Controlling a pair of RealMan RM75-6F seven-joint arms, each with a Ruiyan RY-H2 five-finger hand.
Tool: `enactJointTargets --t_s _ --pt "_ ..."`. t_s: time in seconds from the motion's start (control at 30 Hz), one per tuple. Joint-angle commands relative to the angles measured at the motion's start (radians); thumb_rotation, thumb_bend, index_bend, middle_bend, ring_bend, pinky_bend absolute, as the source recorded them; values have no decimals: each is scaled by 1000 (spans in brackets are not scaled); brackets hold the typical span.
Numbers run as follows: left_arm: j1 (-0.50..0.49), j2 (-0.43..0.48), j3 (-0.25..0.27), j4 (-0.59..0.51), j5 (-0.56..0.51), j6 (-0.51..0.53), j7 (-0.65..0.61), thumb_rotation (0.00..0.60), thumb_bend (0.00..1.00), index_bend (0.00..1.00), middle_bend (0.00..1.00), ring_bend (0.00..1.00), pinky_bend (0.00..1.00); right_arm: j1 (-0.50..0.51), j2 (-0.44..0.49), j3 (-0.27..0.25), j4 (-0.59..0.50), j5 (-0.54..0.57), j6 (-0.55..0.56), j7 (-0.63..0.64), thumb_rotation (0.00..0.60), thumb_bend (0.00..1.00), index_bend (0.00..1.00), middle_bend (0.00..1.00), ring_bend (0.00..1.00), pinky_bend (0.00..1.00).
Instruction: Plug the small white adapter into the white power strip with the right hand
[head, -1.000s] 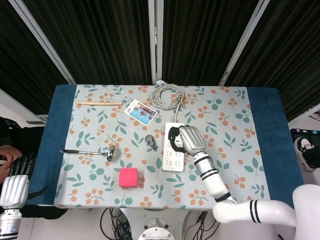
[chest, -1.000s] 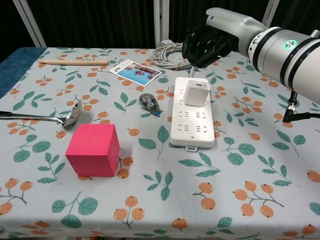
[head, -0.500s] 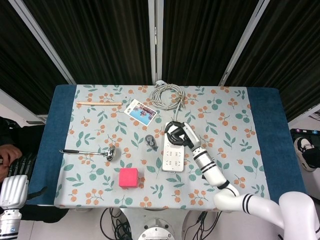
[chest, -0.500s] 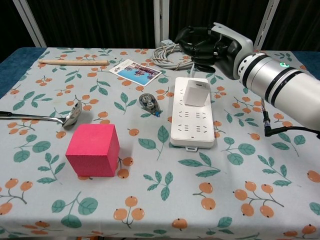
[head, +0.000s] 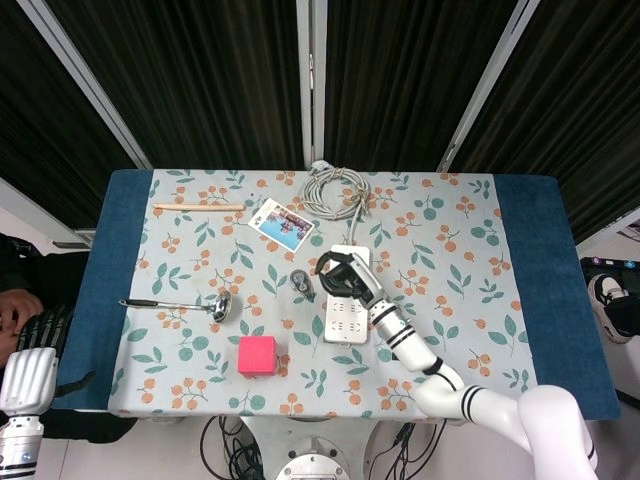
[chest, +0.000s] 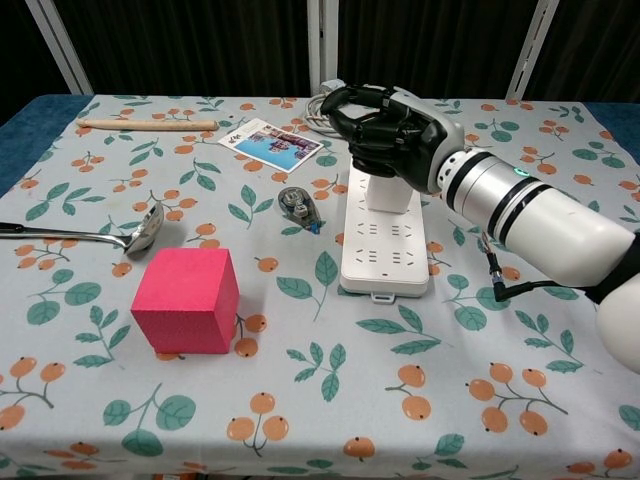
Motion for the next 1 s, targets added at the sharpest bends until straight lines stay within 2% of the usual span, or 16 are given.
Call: enactJointTargets --t_s 0.03,0.4,1.0 --pt "0 0 1 1 0 -2 -5 600 0 20 0 0 0 5 -4 -4 6 -1 1 7 600 946 1000 1000 1000 1000" --pt "-2 -1 3 5 1 -5 -8 600 0 20 0 0 0 24 5 -9 -23 5 -15 -41 600 946 1000 1000 1000 1000" --pt "2 -8 6 22 1 -6 -27 600 0 20 0 0 0 30 -10 -17 -12 26 -36 -92 600 950 1000 1000 1000 1000"
